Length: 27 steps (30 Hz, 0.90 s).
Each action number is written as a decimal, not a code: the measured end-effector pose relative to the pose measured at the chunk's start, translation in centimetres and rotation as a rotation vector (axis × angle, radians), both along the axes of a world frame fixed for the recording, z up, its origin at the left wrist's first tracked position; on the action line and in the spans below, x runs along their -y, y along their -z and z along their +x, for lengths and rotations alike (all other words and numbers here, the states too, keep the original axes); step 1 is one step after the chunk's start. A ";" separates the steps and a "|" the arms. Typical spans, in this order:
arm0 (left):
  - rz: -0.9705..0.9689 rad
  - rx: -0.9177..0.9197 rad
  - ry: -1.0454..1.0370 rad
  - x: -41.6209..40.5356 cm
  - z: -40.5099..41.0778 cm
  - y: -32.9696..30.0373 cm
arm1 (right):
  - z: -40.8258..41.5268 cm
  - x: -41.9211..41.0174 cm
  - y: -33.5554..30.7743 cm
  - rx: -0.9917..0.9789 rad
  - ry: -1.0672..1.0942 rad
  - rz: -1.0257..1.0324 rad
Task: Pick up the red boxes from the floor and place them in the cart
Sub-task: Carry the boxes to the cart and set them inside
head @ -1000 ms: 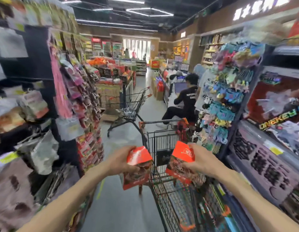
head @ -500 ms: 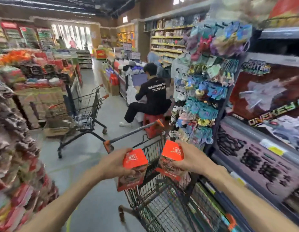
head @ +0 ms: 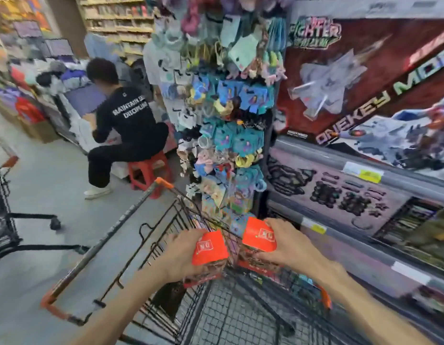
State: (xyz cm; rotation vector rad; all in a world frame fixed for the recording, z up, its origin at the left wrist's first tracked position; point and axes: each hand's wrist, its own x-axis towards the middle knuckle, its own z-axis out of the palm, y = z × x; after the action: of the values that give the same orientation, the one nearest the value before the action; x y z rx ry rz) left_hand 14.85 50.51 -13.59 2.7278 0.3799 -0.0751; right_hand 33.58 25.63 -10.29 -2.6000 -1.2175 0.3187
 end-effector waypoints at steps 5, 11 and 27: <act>0.051 0.007 0.164 -2.9 5.5 7.2 | 0.8 -0.3 6.0 -0.073 0.118 -0.078; 0.086 -0.058 0.274 -5.9 11.4 20.6 | 1.5 -0.3 15.3 -0.228 0.291 -0.143; 0.062 -0.270 0.365 -10.1 18.1 44.8 | 0.4 -0.5 36.2 -0.292 0.395 -0.296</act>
State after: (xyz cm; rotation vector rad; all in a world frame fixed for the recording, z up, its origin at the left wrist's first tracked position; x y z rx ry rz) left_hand 32.90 60.60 -58.38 2.8207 -0.0504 -0.5409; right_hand 34.01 26.12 -46.48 -2.8259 -0.5794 0.8113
